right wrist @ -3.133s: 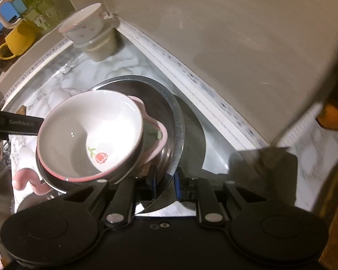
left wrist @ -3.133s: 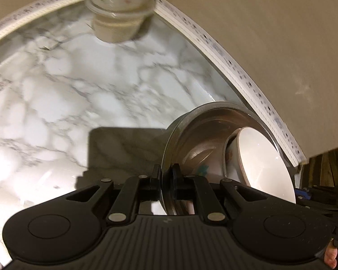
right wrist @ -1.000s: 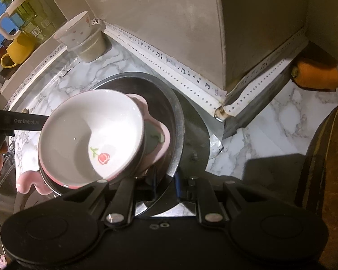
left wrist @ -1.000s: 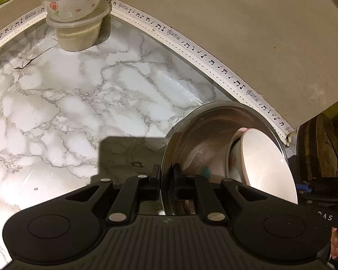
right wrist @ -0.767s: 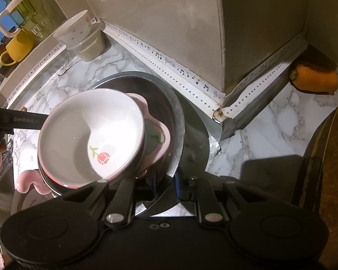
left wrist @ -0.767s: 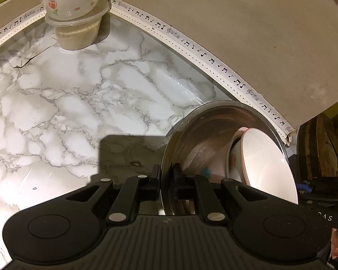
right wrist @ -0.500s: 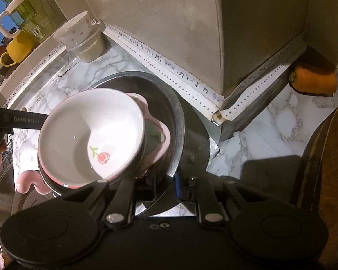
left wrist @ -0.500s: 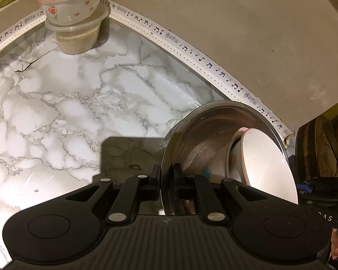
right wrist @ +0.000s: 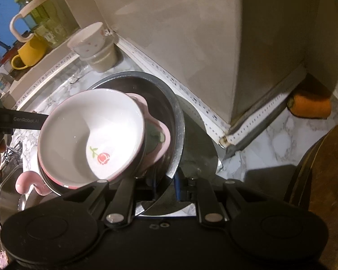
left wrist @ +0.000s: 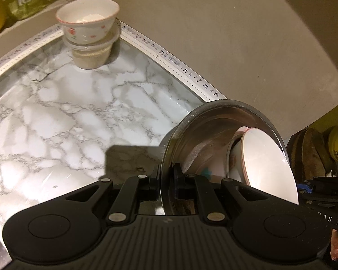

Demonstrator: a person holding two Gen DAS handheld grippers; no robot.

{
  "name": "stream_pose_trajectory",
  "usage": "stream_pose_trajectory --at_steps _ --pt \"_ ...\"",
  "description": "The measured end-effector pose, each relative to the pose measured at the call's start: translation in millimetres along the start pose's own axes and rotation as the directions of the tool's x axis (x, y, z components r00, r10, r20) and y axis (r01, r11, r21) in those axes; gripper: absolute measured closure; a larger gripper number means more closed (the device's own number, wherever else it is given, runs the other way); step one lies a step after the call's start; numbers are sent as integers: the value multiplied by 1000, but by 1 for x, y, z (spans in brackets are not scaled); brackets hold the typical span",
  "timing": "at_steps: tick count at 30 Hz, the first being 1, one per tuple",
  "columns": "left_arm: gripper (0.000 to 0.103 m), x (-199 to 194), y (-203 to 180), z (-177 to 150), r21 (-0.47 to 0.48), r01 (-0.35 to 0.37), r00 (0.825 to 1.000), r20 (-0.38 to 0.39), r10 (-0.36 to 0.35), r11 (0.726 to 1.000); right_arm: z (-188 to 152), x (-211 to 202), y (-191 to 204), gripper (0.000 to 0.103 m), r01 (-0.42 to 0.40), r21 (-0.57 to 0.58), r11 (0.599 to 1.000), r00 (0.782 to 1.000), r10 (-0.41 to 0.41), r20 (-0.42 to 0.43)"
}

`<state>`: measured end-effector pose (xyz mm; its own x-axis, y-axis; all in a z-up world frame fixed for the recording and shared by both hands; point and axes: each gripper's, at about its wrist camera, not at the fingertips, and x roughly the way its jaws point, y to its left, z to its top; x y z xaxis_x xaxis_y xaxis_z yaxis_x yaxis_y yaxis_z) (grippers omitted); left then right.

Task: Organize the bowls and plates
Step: 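Carry the basin stack with both tools over the floral plate stack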

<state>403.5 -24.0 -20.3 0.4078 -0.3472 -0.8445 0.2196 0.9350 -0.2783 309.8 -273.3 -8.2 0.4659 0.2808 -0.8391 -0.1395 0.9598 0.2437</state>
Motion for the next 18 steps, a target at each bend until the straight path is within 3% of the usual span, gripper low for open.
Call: stream_pose_trajectory --at_steps 8,18 --pt "94 -43 14 -19 -48 -34 999 33 35 998 -3 -16 33 87 -27 -57 998 1000 27 1" --pt "94 -79 38 -70 -113 -90 995 24 93 990 -32 -16 78 87 -68 -106 992 996 62 -61"
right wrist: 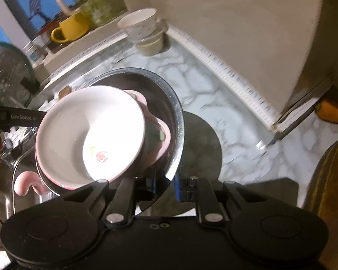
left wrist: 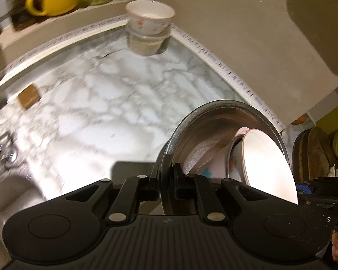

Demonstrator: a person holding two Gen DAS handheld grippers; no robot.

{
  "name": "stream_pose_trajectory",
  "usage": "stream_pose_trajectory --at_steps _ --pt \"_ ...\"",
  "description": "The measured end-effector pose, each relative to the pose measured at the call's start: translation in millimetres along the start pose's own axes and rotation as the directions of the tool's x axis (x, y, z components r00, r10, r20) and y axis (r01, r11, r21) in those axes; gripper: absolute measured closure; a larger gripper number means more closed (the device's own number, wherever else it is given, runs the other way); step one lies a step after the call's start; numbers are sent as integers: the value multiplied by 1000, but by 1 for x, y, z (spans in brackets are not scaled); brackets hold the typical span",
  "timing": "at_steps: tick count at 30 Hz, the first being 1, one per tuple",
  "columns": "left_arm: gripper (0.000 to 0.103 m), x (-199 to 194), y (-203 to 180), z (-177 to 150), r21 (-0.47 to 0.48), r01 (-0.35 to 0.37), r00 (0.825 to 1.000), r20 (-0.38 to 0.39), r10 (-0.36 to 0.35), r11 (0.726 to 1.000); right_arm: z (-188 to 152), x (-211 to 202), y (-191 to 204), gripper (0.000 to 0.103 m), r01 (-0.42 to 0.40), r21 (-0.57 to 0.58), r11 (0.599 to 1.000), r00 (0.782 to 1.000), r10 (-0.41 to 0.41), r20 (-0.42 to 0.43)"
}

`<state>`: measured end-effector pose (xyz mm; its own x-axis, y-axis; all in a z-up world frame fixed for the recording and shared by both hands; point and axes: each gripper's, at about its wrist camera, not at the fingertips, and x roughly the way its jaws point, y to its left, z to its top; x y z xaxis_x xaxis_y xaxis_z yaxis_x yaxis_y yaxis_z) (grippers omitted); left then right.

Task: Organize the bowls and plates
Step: 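Carry the basin stack with both tools over the floral plate stack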

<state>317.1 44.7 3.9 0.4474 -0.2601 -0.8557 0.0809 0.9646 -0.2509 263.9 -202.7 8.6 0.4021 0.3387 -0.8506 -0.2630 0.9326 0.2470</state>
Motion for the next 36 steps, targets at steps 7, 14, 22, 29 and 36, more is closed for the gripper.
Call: stream_pose_trajectory --at_steps 7,14,22,29,36 --pt "94 -8 20 -39 -46 -12 999 -36 11 999 -26 6 24 87 -11 -20 1000 999 10 -52" --pt "94 -2 28 -72 -45 -22 997 -70 19 999 -47 12 35 87 -4 -24 1000 995 2 -102" --pt "94 5 31 -86 -46 -41 995 -90 36 998 -52 19 37 87 3 -41 999 992 -8 -123" --pt "93 10 34 -89 -57 -45 994 -98 39 997 -52 25 37 87 9 -52 999 991 -16 -135" --pt "93 11 33 -88 -48 -48 995 -94 44 998 -53 28 35 87 2 -45 999 991 -7 -130"
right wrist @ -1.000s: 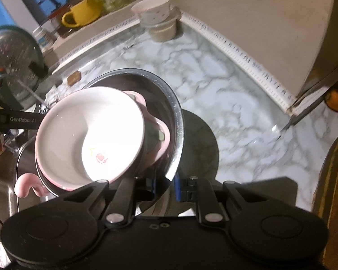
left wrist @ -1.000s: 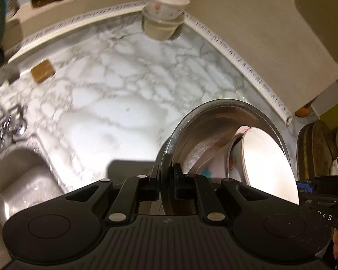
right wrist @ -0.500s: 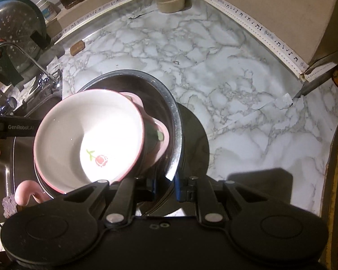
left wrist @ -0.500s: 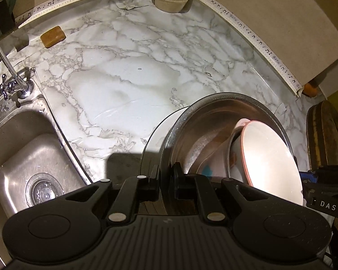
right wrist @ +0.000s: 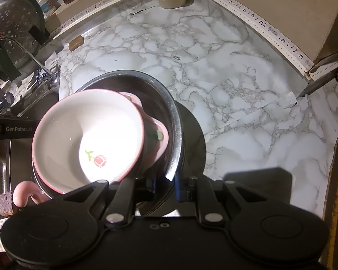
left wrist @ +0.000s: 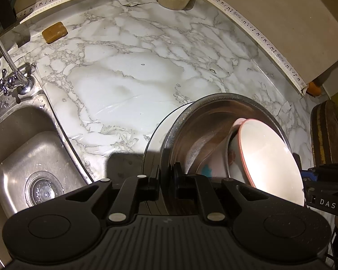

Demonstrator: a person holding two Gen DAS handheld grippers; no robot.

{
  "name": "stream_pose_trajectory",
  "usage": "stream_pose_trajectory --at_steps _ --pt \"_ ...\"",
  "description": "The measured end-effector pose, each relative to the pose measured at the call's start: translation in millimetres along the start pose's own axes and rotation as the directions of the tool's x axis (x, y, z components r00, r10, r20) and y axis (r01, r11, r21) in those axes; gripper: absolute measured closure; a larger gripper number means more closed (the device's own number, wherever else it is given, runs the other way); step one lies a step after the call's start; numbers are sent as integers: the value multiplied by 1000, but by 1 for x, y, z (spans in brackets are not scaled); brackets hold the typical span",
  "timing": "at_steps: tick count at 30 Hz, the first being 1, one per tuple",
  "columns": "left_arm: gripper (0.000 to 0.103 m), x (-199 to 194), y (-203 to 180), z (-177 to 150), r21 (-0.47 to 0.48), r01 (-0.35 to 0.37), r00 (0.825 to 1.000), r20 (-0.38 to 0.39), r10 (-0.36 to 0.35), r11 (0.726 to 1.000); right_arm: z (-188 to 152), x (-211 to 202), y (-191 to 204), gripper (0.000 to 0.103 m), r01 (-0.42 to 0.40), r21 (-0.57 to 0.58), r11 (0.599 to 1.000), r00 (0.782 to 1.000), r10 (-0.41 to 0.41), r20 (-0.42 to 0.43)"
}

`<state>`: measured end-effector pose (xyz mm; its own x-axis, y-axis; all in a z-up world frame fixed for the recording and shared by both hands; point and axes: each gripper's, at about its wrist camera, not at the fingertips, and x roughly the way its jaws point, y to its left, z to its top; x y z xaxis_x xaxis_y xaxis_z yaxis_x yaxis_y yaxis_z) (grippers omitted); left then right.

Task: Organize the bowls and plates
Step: 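Carry the basin stack with both tools over the floral plate stack, then lower the basin onto the floral plates and open both tools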

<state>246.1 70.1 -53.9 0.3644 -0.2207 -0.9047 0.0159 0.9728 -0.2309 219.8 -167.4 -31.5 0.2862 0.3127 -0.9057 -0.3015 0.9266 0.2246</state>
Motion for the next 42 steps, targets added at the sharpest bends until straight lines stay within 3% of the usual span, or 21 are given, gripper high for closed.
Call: stream_pose_trajectory --at_steps 9,16,24,26,34,42 --pt "93 -5 7 -4 -4 28 999 26 -28 1000 -2 -2 5 82 23 -10 1000 1000 -22 16" --pt "93 -16 5 -12 52 30 997 63 -33 998 -5 -16 11 77 47 -11 999 998 -46 48" --pt "93 -38 5 -24 83 57 993 103 -65 995 -18 -41 30 72 100 -45 994 988 -94 126" --pt "93 -44 2 -29 99 53 991 120 -65 994 -22 -48 36 66 105 -48 993 984 -97 150" --pt "93 -73 -10 -53 164 32 977 205 -66 986 -50 -77 56 56 124 -6 992 950 -117 289" --pt "93 -95 -29 -78 206 23 958 276 -80 978 -79 -97 68 49 129 -13 992 900 -112 422"
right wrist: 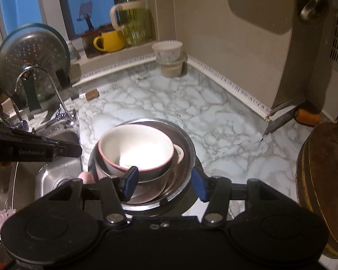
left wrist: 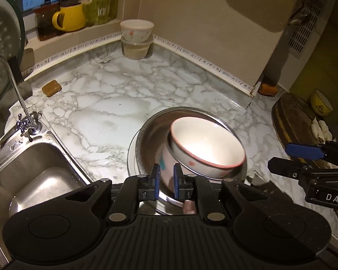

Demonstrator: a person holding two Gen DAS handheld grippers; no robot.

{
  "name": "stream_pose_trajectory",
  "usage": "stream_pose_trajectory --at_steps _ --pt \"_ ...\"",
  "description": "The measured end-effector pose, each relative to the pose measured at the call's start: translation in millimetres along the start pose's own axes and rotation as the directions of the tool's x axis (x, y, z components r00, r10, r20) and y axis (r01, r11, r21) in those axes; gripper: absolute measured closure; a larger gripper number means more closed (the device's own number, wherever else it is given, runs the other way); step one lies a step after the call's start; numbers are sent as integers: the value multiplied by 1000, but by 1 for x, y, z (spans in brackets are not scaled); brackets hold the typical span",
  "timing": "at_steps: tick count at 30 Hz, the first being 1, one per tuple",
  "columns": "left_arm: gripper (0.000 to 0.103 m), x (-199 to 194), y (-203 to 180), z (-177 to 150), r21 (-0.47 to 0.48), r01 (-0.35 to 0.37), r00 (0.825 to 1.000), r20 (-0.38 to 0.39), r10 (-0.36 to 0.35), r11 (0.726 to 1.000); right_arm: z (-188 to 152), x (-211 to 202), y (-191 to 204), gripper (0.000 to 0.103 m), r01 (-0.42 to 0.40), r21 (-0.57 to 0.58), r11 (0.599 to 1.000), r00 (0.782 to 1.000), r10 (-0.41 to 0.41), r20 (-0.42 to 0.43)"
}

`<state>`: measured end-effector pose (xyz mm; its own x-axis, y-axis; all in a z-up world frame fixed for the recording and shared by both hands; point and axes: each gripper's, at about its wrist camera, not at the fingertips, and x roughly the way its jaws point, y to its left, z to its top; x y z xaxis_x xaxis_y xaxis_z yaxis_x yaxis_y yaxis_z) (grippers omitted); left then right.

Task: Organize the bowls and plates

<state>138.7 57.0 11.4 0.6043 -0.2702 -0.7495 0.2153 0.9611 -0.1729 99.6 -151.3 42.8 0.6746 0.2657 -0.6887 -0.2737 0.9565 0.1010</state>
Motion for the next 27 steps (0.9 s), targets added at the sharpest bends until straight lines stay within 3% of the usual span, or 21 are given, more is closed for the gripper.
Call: stream_pose_trajectory --at_steps 8,15,16,18,19,20,25,27 --pt "93 -12 -23 -20 -28 -11 998 64 13 1000 -11 -24 6 36 -13 -94 996 993 24 119" --pt "92 -24 -44 -40 -35 -68 989 126 72 997 -27 -30 1 24 -73 -112 991 984 90 154" --pt "87 -25 -46 -43 -38 -69 988 132 74 997 -30 -31 0 24 -79 -109 991 982 97 165" --pt "64 -27 -47 -48 -55 -72 987 143 80 996 -35 -33 -2 22 -89 -106 990 976 108 190" --pt "47 -29 -48 -51 -65 -77 984 154 87 995 -37 -35 -2 19 -94 -106 990 972 114 205" --pt "37 -31 -48 -53 -77 -84 982 165 96 993 -39 -37 -2 14 -94 -111 989 969 116 219" --pt "30 -38 -54 -63 -90 -111 973 193 127 990 -49 -47 -2 1 -100 -149 984 953 138 269" --pt "29 -41 -56 -65 -96 -117 969 205 135 988 -50 -50 -1 0 -100 -154 983 947 142 288"
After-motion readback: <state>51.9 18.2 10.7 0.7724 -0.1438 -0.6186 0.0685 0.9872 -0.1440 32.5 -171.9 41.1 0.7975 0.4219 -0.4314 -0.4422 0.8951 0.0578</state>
